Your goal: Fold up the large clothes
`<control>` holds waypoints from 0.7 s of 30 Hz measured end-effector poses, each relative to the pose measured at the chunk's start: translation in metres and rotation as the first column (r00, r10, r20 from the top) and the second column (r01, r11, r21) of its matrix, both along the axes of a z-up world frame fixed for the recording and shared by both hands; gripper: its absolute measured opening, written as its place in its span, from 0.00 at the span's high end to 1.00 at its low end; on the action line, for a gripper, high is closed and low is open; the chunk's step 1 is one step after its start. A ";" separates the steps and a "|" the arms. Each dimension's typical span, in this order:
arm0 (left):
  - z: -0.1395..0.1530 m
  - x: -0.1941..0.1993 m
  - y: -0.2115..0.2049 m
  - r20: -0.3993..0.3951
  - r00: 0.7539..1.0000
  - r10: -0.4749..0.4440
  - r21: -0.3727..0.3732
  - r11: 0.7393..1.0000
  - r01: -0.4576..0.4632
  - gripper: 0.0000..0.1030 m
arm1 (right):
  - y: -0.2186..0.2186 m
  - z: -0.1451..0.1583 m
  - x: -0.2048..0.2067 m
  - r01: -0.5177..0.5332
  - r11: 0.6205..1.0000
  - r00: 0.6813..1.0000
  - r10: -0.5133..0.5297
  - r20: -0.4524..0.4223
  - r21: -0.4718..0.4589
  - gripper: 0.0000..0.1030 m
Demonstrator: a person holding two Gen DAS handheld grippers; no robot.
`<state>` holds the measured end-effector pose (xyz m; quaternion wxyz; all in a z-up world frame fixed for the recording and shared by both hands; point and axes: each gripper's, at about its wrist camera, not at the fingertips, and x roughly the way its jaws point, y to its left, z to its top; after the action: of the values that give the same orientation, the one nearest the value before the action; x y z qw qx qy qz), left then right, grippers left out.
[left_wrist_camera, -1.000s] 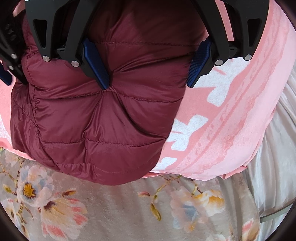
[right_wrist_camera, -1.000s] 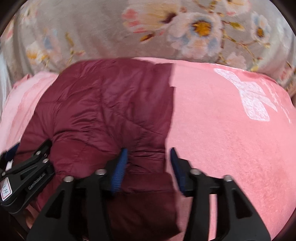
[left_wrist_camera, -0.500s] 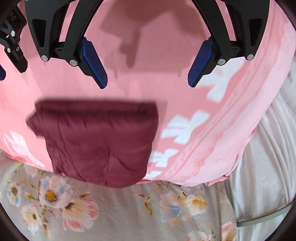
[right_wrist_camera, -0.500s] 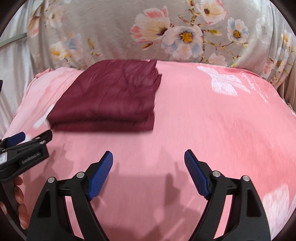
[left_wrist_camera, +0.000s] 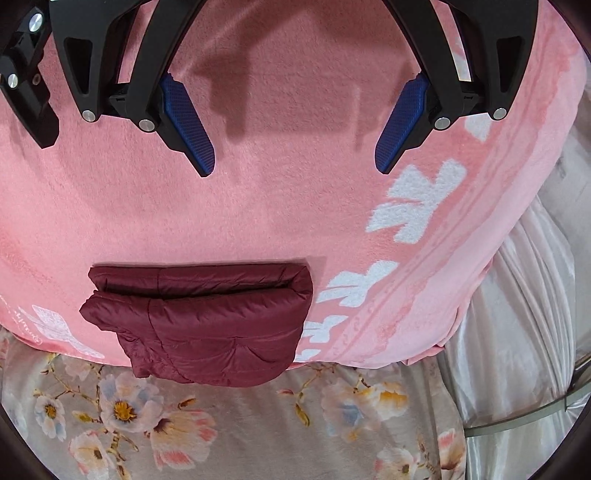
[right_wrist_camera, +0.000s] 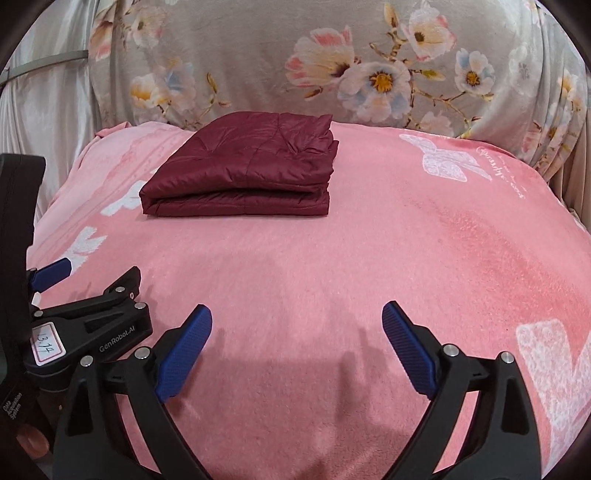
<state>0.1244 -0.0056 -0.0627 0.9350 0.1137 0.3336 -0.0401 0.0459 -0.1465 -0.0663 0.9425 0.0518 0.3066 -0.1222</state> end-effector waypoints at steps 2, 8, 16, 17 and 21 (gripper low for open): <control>-0.002 0.001 -0.001 -0.002 1.000 0.002 0.011 1.000 -0.002 0.16 | -0.002 -0.002 0.003 0.010 1.000 1.000 -0.010 -0.019 0.004 0.12; -0.004 0.001 -0.002 -0.009 1.000 0.011 0.014 1.000 -0.010 0.16 | -0.001 -0.005 0.005 0.003 1.000 0.999 -0.004 -0.032 -0.005 0.12; -0.004 0.000 -0.003 -0.003 1.000 0.006 0.018 1.000 -0.006 0.16 | 0.002 -0.005 0.007 0.007 0.999 0.999 -0.009 -0.040 -0.036 0.12; -0.004 -0.001 -0.004 -0.001 1.000 0.007 0.020 1.000 -0.007 0.16 | 0.004 -0.006 0.007 0.007 0.999 0.999 -0.009 -0.041 -0.043 0.12; -0.004 -0.002 -0.004 0.005 1.000 0.006 0.020 1.000 -0.006 0.16 | 0.004 -0.006 0.007 0.006 0.999 0.999 -0.008 -0.043 -0.050 0.12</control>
<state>0.1226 -0.0100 -0.0666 0.9347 0.1225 0.3320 -0.0338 0.0529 -0.1422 -0.0719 0.9362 0.0268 0.3236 -0.1341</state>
